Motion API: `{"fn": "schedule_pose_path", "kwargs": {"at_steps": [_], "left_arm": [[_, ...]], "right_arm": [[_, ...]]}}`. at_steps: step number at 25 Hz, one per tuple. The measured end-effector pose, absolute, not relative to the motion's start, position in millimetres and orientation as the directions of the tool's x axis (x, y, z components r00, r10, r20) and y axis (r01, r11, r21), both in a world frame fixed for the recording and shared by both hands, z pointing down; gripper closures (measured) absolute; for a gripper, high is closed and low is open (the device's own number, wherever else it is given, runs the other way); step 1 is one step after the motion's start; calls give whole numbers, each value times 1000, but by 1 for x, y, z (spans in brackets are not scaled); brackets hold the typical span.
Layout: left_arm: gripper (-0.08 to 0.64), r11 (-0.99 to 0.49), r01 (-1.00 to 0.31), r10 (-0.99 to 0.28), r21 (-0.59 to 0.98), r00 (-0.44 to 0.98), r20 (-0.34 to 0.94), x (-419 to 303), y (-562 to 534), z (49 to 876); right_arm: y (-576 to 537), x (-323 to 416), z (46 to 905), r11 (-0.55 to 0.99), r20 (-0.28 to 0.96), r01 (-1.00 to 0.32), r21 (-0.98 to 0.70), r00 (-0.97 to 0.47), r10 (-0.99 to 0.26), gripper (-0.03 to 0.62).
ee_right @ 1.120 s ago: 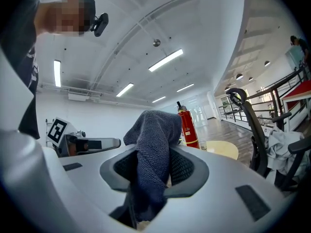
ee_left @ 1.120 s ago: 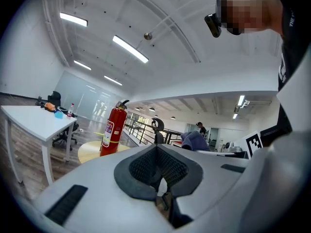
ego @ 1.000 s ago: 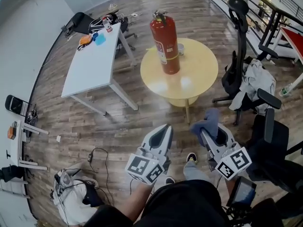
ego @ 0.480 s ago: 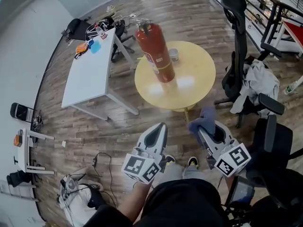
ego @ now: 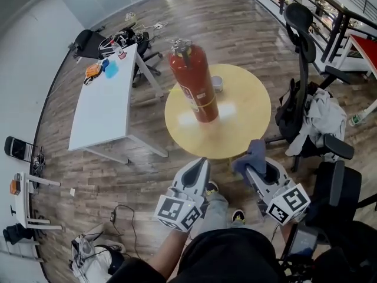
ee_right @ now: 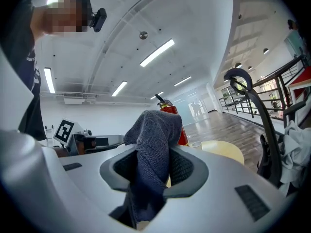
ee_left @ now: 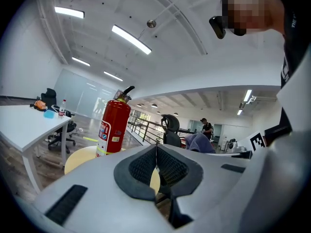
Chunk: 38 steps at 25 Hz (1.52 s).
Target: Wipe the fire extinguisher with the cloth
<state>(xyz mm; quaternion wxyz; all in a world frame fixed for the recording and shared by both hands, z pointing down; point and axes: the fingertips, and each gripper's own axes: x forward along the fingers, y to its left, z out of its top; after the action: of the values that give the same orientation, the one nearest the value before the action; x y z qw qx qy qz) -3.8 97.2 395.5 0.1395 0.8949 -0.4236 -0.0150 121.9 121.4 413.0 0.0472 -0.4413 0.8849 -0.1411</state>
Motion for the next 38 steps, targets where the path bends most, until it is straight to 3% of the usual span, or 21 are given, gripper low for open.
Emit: {"fn": "schedule_pose_path", "kwargs": {"at_steps": [9, 21, 31, 38], "left_arm": [[537, -620, -737, -748, 268, 659, 80, -65, -29, 404], [537, -645, -700, -722, 307, 689, 54, -93, -108, 407], [537, -620, -738, -755, 266, 654, 56, -87, -147, 389], [537, -549, -807, -817, 216, 573, 62, -82, -179, 374]], "right_arm": [[5, 54, 427, 587, 138, -772, -245, -627, -766, 455], [-70, 28, 421, 584, 201, -801, -133, -599, -775, 454], [-137, 46, 385, 648, 125, -761, 38, -640, -758, 454], [-195, 46, 326, 776, 22, -602, 189, -787, -616, 454]]}}
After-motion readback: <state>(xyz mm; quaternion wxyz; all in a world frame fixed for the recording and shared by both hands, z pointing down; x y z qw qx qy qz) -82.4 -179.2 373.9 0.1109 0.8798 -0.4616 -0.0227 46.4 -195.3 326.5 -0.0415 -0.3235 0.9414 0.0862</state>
